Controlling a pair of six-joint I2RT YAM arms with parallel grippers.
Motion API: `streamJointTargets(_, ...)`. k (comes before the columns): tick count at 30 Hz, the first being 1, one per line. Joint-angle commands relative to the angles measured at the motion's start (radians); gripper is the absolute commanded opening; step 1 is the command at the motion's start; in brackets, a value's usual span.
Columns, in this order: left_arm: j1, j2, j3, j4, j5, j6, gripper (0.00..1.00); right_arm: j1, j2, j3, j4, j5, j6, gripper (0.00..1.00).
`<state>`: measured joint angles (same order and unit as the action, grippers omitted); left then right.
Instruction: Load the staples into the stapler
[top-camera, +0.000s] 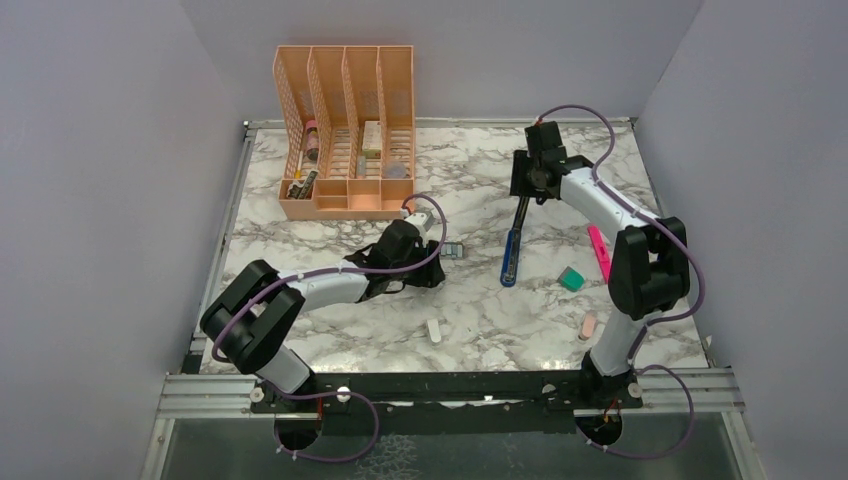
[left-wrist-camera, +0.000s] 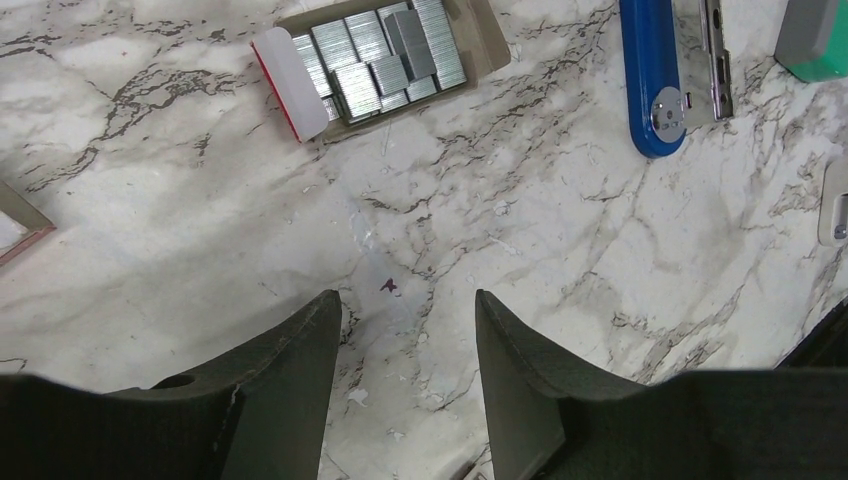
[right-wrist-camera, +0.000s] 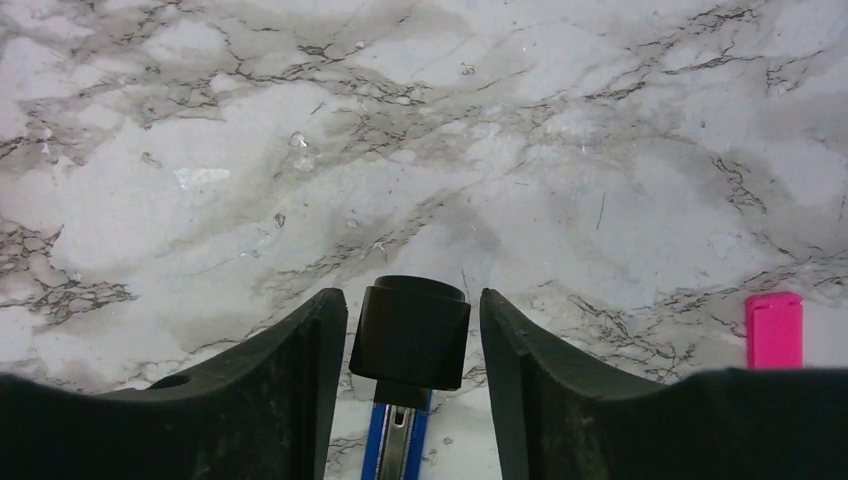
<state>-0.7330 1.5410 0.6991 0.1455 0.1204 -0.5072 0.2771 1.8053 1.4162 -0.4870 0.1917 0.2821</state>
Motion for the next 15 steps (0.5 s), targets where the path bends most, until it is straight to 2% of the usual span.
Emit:
streamJointTargets(1,0.007,-0.004,0.032,-0.008,-0.030,0.022,0.53,0.004,-0.019,0.034,-0.003,-0.039,-0.005,0.59)
streamJointTargets(7,0.008,-0.033,0.036,-0.029,-0.059,0.024,0.53,0.004,-0.092,0.030,0.007,-0.041,0.006,0.69)
streamJointTargets(15,0.009,-0.165,-0.013,-0.004,-0.143,0.031,0.55,0.004,-0.306,-0.101,0.023,0.035,0.030,0.69)
